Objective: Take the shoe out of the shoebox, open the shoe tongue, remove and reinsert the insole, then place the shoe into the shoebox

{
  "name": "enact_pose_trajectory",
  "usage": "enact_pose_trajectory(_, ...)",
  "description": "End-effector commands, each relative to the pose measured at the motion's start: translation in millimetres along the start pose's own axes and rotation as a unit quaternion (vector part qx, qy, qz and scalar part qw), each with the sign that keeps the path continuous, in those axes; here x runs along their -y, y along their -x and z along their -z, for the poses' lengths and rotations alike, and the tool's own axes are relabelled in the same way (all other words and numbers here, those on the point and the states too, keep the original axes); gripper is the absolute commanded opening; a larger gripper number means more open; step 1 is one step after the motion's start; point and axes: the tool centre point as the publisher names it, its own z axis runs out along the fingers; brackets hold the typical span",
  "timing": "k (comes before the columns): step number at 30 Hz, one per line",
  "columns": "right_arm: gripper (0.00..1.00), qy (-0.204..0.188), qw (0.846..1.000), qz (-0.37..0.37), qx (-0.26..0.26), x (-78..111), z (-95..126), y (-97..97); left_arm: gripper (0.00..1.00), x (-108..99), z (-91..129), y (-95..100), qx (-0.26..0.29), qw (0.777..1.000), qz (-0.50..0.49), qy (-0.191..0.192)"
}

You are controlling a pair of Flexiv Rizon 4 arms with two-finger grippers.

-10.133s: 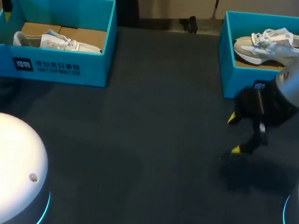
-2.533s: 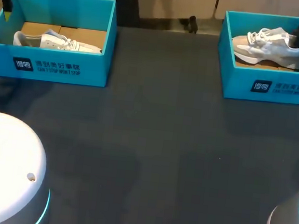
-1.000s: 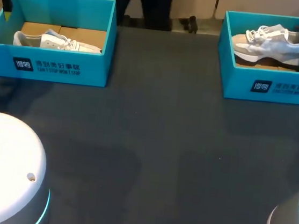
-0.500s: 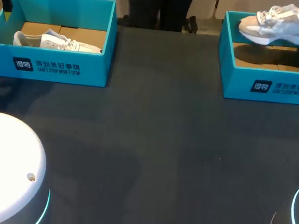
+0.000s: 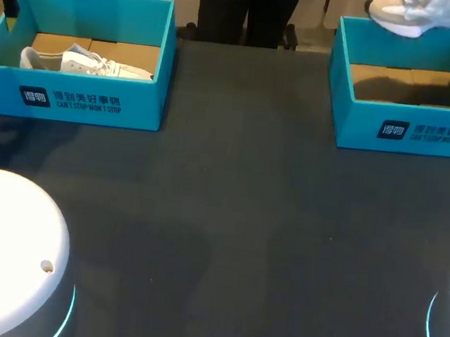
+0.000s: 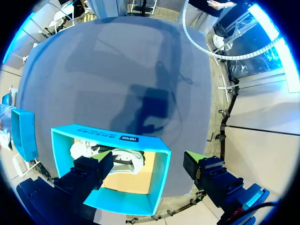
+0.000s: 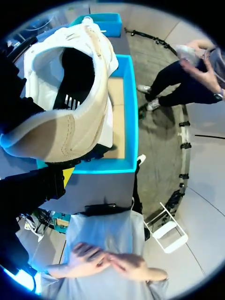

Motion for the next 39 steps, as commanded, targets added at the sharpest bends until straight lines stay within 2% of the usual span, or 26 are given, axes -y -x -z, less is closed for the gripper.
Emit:
enact_pose_trajectory(1,0.0,0.057,0.998,-0.002,0.009,49.4,62,-6.3,1.0,1,0,-0.3,-0.001,1.0,0.0,0.001)
enact_pose_trajectory(4,0.0,0.061,0.998,-0.007,0.019,63.6,77,-14.8,1.0,1,0,-0.3,-0.001,1.0,0.0,0.001)
enact_pose_trajectory(9,0.0,0.077,0.997,-0.009,0.024,104.0,108,-46.2,1.0,1,0,-0.3,-0.001,1.0,0.0,0.001)
enact_pose_trajectory(17,0.0,0.084,0.996,-0.017,0.014,170.2,123,-107.3,1.0,1,0,-0.3,-0.001,1.0,0.0,0.001)
enact_pose_trajectory(24,0.0,0.087,0.995,-0.043,0.018,221.5,130,-150.4,1.0,1,0,-0.3,-0.001,1.0,0.0,0.001)
enact_pose_trajectory(39,0.0,0.087,0.995,-0.043,0.018,221.5,130,-150.4,1.0,1,0,-0.3,-0.001,1.0,0.0,0.001)
